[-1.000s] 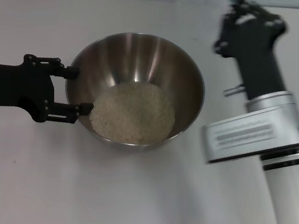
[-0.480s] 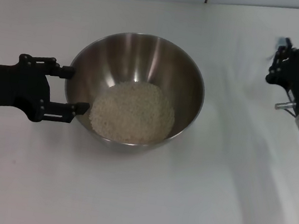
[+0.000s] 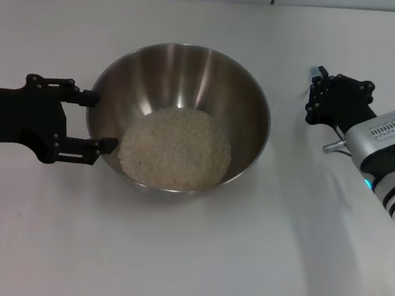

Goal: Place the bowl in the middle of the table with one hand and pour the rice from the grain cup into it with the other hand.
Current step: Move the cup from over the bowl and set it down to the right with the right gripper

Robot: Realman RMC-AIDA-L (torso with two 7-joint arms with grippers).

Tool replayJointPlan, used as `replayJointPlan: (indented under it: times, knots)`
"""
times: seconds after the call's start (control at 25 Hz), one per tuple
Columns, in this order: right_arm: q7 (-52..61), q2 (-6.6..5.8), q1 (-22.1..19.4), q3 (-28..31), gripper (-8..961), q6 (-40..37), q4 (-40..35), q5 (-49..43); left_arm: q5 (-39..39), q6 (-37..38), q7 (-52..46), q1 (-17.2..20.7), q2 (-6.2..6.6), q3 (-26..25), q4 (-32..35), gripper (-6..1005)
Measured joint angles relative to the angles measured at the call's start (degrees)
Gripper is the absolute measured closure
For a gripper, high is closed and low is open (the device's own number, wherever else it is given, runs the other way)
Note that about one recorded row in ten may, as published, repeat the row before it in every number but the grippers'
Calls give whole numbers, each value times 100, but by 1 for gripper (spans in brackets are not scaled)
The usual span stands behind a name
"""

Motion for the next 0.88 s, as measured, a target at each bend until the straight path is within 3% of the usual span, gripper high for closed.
replayJointPlan:
  times: [0.44,0.56,0.84,0.88]
  knots:
    - [-28,21,-246,36,935,-18,36,0,0,0,0,-1,0,17,14,221]
    - [-21,-3,-504,6,730,-329,147,-14,0,0,0,-42,0,28,18,221]
    - [505,-20,-966,-61,427,-967,152,-299,6,0,0,-60,0,37,26,221]
    - [833,-26,-1215,-5,394,-1371,110,-306,8,0,0,-52,0,37,39,221]
